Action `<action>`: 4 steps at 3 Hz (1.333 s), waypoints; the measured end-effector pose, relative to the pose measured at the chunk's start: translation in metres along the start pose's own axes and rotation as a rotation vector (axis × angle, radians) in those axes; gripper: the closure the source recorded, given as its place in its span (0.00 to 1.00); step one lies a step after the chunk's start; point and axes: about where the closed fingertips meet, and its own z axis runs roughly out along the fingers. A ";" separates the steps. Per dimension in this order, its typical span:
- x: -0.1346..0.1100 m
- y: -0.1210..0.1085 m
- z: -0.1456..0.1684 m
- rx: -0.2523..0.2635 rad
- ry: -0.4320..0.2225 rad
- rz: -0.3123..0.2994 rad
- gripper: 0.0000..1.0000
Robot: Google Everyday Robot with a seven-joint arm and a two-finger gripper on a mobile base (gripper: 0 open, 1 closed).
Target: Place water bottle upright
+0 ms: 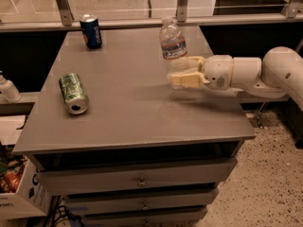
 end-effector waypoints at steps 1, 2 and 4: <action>0.000 -0.002 0.001 0.012 -0.056 -0.007 1.00; 0.009 0.000 0.009 0.004 -0.110 0.017 1.00; 0.020 0.002 0.014 -0.008 -0.085 0.023 1.00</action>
Offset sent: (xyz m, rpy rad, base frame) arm 0.0028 0.0008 -0.0079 0.1415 -0.0301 -0.0140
